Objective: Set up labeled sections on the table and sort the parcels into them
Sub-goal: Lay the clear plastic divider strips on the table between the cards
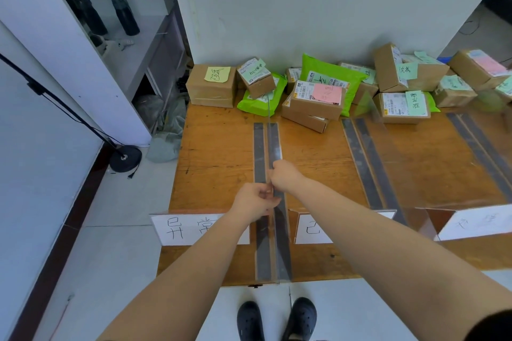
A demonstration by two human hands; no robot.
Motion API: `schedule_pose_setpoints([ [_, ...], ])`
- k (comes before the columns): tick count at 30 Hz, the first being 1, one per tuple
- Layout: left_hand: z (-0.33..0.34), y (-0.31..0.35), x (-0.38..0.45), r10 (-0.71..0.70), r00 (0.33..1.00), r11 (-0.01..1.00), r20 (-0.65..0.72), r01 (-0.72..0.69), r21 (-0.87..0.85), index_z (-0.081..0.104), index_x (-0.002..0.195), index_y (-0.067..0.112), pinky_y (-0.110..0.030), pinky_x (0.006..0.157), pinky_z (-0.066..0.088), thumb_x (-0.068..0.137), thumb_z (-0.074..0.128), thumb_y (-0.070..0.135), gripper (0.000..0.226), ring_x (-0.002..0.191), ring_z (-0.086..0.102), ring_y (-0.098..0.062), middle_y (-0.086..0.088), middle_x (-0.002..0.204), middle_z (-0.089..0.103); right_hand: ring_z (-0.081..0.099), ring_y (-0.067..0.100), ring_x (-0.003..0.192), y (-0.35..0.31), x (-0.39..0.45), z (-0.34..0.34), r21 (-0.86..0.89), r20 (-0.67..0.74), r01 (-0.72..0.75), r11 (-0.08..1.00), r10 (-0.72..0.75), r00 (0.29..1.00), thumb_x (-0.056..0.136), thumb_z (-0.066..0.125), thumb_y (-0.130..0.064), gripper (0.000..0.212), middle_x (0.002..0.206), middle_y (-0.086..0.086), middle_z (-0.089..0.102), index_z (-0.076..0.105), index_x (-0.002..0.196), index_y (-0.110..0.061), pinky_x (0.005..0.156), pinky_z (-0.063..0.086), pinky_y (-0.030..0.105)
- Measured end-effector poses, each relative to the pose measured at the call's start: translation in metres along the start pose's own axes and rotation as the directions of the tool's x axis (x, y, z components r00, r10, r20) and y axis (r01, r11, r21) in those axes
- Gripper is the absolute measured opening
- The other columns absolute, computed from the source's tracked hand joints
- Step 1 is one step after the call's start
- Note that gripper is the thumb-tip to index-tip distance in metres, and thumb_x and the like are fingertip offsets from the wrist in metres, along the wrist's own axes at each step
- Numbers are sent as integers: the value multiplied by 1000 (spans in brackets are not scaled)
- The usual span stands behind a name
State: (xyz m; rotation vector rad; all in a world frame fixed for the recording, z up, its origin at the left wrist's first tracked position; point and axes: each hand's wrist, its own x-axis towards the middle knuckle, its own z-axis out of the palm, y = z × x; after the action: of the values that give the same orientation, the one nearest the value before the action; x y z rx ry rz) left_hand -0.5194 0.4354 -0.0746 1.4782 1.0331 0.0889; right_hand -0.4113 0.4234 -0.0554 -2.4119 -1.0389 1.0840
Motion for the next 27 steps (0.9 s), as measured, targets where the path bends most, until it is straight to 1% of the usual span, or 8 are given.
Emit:
schedule_pose_setpoints([
  [3, -1, 0, 2, -5, 1000, 1000, -7, 5, -6, 63, 100, 18, -18, 64, 50, 81, 67, 9, 20, 79, 58, -10, 8, 76, 57, 44, 24, 83, -1, 0, -3, -2, 1, 3, 1000, -3, 1000, 96, 36, -11, 33, 77, 9, 45, 54, 115, 10, 75, 34, 29],
  [6, -5, 1, 4, 58, 998, 988, -5, -57, 146, 64, 103, 20, -25, 74, 50, 82, 66, 15, 22, 77, 57, -7, 12, 74, 58, 44, 25, 83, -1, -1, -4, -23, -1, 10, 1000, -10, 1000, 97, 36, -13, 34, 89, 14, 47, 53, 116, 10, 75, 34, 29],
  [8, -10, 1, 2, 108, 994, 969, -1, -105, 222, 64, 110, 19, -25, 77, 45, 84, 63, 20, 26, 82, 58, -6, 8, 84, 64, 45, 23, 82, -2, -2, -4, -46, -25, 14, 999, -15, 1000, 98, 38, -17, 33, 87, 12, 49, 54, 114, 7, 69, 37, 29],
  [10, -19, 0, -2, 151, 988, 939, -40, -131, 317, 57, 124, 19, -23, 84, 43, 86, 60, 25, 39, 100, 59, -10, 3, 109, 66, 48, 21, 78, -3, -7, -6, -77, -82, 16, 997, -22, 996, 98, 43, -23, 29, 75, 5, 48, 56, 108, 1, 55, 36, 24],
  [12, -32, -5, -7, 195, 978, 837, -75, -126, 533, 52, 129, 22, -27, 88, 44, 86, 58, 33, 45, 111, 56, -13, 5, 124, 60, 50, 21, 73, -2, -12, -7, -123, -172, 39, 992, -60, 983, 95, 50, -25, 25, 70, 2, 47, 59, 100, -2, 51, 36, 22],
  [15, -52, -19, -16, 156, 986, 604, -62, -45, 795, 51, 129, 26, -30, 86, 47, 83, 56, 53, 53, 113, 55, -15, 6, 127, 58, 55, 22, 70, -1, -24, -5, -230, -260, 48, 972, -109, 959, 90, 59, -24, 19, 74, 4, 53, 62, 90, -6, 56, 42, 26],
  [20, -61, -36, -21, 117, 992, 583, -45, -32, 812, 56, 123, 28, -28, 81, 45, 76, 55, 66, 61, 111, 56, -14, 7, 124, 60, 60, 22, 73, 2, -38, 8, -269, -285, 40, 962, -119, 951, 89, 60, -22, 15, 76, 5, 57, 63, 87, -8, 60, 49, 29],
  [27, -54, -38, -17, 148, 988, 543, 53, -126, 830, 69, 103, 27, -32, 75, 55, 82, 54, 58, 41, 89, 63, -14, 5, 101, 69, 64, 23, 79, 4, -43, 13, -261, -303, 35, 965, -116, 946, 90, 58, -20, 14, 84, 8, 64, 65, 92, -7, 72, 57, 34],
])
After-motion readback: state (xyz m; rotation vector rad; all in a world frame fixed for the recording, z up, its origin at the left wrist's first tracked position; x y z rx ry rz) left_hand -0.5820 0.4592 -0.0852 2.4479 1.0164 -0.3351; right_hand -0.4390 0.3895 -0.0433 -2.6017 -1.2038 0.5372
